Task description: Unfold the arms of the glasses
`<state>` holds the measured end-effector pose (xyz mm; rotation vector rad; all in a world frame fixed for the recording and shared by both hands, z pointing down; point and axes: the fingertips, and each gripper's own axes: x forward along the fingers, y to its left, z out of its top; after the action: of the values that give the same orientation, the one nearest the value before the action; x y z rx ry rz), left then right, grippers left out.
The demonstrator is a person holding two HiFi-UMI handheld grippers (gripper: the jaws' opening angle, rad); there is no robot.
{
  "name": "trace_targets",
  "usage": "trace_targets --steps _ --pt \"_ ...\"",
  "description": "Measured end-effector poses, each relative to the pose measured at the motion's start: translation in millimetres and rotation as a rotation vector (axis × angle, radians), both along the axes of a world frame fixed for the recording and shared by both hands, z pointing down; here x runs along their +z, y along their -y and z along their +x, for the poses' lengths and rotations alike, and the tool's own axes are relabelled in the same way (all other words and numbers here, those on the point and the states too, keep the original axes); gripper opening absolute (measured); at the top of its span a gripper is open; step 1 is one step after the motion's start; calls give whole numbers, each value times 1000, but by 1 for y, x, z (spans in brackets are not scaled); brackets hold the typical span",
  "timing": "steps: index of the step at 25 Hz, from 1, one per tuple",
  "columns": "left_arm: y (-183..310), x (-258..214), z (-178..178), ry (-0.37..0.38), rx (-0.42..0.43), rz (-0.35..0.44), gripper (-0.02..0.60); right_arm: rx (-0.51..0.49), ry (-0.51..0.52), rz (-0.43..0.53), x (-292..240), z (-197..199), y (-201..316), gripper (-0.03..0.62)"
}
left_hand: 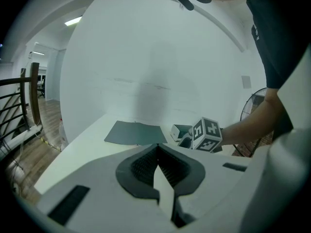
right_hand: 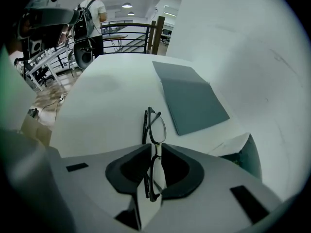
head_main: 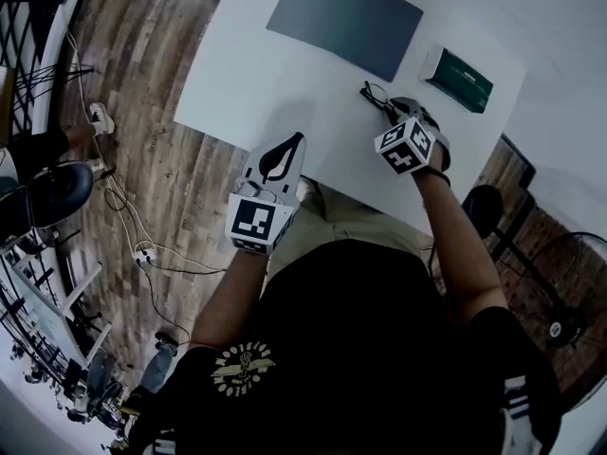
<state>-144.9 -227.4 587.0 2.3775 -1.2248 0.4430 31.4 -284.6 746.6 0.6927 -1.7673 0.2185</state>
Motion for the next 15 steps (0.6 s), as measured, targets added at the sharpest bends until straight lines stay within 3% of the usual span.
trace_targets --steps 6,15 --pt "-3 -5 -8 3 -16 8 6 23 -1 47 -12 3 12 20" --pt "-3 -30 4 -58 26 39 7 99 78 37 -30 14 7 18"
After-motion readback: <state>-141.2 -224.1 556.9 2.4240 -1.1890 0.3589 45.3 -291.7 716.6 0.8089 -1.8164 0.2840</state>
